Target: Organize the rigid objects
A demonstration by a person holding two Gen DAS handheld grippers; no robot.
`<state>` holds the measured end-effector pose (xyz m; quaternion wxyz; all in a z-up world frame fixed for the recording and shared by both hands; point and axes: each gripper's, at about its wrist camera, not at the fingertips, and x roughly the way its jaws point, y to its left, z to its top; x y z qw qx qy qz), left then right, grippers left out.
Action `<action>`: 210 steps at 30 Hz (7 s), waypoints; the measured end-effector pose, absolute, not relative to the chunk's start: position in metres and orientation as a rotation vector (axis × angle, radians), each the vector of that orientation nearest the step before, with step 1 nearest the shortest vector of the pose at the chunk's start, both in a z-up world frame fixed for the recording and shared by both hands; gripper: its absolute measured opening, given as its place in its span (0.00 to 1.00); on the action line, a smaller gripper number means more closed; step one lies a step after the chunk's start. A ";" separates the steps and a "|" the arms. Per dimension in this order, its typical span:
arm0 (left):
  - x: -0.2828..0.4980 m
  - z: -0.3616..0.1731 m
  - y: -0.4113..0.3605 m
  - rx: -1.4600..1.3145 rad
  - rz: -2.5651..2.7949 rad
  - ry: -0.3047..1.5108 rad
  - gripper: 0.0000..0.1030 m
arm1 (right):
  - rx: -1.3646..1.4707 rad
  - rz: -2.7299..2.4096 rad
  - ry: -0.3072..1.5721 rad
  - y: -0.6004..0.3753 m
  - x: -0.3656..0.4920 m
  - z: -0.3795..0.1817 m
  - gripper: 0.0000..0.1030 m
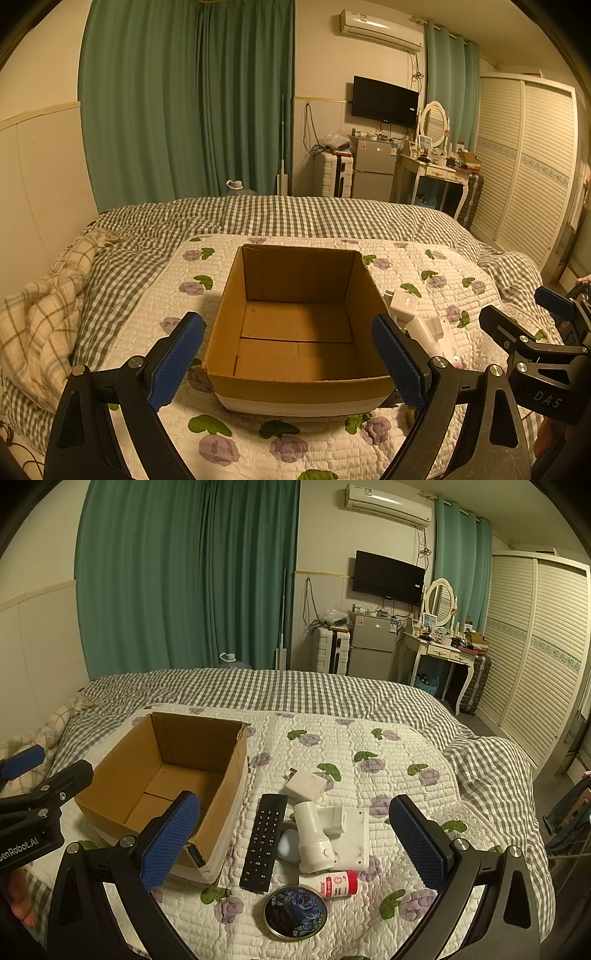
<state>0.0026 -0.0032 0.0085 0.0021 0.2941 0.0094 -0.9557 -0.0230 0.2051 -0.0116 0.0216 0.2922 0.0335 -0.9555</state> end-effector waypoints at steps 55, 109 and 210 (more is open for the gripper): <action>-0.040 -0.003 -0.044 1.182 -2.909 -0.017 0.91 | 0.989 -2.958 0.090 0.228 -0.040 -0.031 1.00; -0.079 -0.063 -0.063 1.606 -2.722 -0.154 0.07 | 1.545 -2.717 0.024 0.229 -0.053 -0.178 1.00; -0.079 -0.058 -0.059 1.593 -2.737 -0.122 0.08 | 1.177 -2.773 0.287 0.253 -0.120 -0.046 1.00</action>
